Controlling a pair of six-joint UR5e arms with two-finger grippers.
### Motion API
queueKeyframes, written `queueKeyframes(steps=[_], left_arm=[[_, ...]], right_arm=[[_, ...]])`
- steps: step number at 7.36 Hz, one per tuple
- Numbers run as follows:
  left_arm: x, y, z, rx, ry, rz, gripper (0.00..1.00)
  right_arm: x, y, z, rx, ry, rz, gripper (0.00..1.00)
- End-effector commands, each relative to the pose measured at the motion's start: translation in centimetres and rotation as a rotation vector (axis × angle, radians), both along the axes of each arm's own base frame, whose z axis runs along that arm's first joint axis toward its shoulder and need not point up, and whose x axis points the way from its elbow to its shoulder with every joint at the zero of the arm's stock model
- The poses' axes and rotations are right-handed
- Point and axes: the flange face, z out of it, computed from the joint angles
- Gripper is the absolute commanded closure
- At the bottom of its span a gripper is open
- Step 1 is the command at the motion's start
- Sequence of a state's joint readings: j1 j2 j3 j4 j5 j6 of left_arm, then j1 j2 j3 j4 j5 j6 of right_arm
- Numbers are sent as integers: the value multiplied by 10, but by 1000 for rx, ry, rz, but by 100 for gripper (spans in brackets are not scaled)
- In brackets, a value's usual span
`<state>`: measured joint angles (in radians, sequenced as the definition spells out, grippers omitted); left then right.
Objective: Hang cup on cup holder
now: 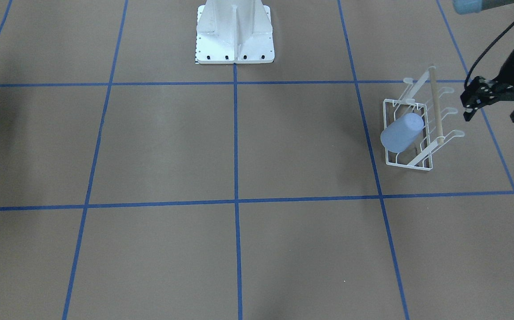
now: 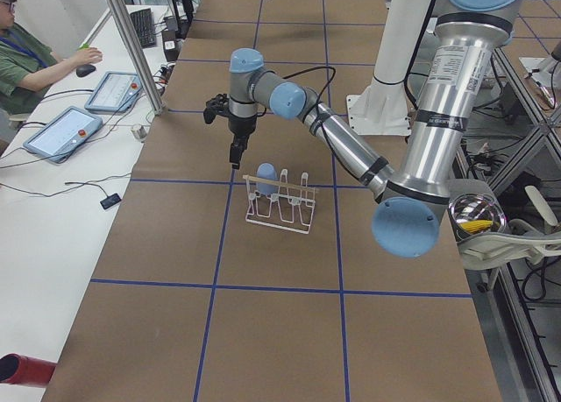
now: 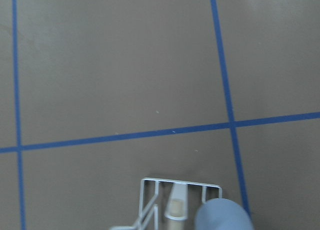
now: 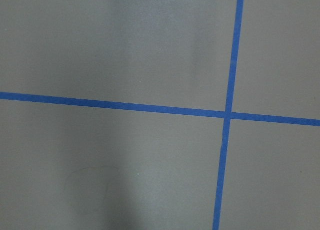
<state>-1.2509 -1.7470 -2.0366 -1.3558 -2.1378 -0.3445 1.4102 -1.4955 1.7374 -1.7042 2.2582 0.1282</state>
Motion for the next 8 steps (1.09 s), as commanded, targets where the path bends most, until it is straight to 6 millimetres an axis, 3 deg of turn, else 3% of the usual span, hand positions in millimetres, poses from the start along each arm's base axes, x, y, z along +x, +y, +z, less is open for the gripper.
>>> queueKeyframes(steps=[1,3,5,8], left_arm=[[-99,-1,93,-40,-26,1,1],[-140,-11,140,-50,-27,-72,1],[-149,-16,183,-104,-30,-87,1],[-150,12,245,-233,34,-87,1]], right_arm=[[17,3,13,-34,-27,33,0],[37,16,40,-96,-106,67,0],[48,30,55,-122,-100,85,0],[56,41,66,-145,-97,103,0]])
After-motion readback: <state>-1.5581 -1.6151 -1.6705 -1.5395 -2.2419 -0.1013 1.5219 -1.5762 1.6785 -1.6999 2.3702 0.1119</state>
